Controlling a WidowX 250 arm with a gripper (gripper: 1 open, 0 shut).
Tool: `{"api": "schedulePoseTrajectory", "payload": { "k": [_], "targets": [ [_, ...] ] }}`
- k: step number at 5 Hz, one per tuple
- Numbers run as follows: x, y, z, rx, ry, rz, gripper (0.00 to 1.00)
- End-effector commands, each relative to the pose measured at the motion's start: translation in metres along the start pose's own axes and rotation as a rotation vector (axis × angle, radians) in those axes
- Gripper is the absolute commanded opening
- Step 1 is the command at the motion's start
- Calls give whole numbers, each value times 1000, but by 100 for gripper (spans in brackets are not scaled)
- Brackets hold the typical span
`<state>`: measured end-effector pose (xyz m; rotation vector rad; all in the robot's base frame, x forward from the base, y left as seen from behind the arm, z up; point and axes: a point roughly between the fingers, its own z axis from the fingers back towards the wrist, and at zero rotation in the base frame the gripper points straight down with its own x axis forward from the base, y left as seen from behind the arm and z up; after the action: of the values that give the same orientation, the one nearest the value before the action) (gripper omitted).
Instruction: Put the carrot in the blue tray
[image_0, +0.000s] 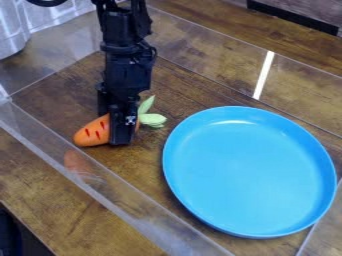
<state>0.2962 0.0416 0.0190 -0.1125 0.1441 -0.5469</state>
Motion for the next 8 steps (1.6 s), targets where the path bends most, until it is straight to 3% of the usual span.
{"api": "schedulePoseTrajectory", "payload": {
  "k": [1, 8],
  "targets": [
    [-1, 4, 2, 8, -3, -9, 0],
    [4, 2, 18, 35, 15, -36, 0]
  ]
}}
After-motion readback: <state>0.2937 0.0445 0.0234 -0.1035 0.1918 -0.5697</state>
